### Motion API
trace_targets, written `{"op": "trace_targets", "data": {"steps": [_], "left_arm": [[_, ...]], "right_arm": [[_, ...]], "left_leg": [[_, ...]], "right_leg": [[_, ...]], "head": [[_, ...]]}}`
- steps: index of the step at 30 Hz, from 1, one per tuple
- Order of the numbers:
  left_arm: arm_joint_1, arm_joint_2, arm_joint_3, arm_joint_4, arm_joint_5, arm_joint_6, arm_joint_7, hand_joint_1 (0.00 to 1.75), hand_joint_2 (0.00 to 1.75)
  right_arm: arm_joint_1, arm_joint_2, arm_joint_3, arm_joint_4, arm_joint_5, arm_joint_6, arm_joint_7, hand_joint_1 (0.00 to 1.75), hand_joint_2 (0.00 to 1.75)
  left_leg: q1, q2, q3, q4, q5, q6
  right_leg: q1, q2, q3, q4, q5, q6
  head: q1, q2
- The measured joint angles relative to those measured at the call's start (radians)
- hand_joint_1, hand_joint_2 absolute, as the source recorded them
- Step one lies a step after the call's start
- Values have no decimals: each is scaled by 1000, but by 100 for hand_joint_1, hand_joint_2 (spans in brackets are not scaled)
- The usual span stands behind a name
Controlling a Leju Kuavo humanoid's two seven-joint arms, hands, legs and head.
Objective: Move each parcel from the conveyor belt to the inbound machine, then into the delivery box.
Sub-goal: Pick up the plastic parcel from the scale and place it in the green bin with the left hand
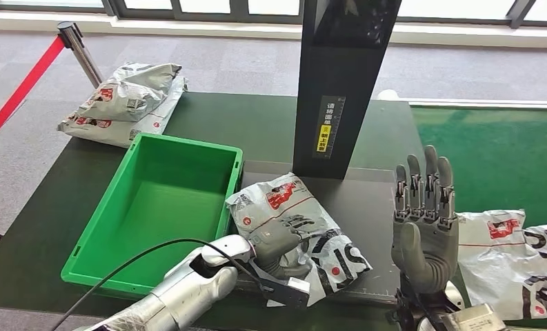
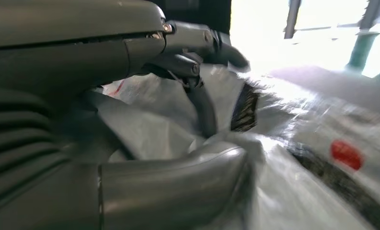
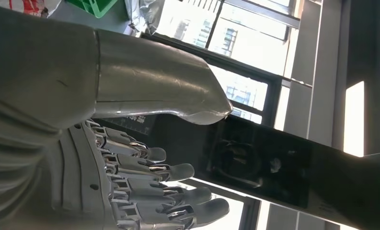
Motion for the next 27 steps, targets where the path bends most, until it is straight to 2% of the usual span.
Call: {"op": "trace_targets", "data": {"steps": [4,8,22,23,26,27], "left_arm": [[-46,-42,-41,120,4,14,-6,0,175],[-66,-63,-60,173,5,14,-8,0,175],[-81,-84,-101,158,56,47,9,0,175],[-81,-84,-103,158,57,47,9,6,175],[-82,-85,-109,159,56,42,11,137,175],[-83,-85,-114,162,53,39,11,175,175]], "right_arm": [[-1,0,1,2,1,0,0,0,175],[-1,0,1,2,1,0,0,0,175],[4,9,1,-15,4,-6,13,0,175],[4,9,1,-16,5,-6,14,0,175],[5,11,1,-16,6,-6,14,0,175],[5,12,1,-17,7,-6,14,0,175]], "left_leg": [[-1,1,-1,0,-2,2],[-1,1,1,0,-1,3],[-1,0,7,1,4,5],[-1,0,7,1,4,5],[-2,0,6,1,4,5],[-2,0,6,1,4,5]], "right_leg": [[-1,0,2,-1,-2,3],[-1,-1,5,-1,-2,3],[-1,-1,2,-1,4,5],[-1,-1,2,-1,4,5],[-2,-1,1,-1,4,6],[-2,-1,1,-1,4,6]], "head": [[0,0],[0,0],[0,0],[0,0],[0,0],[0,0]]}}
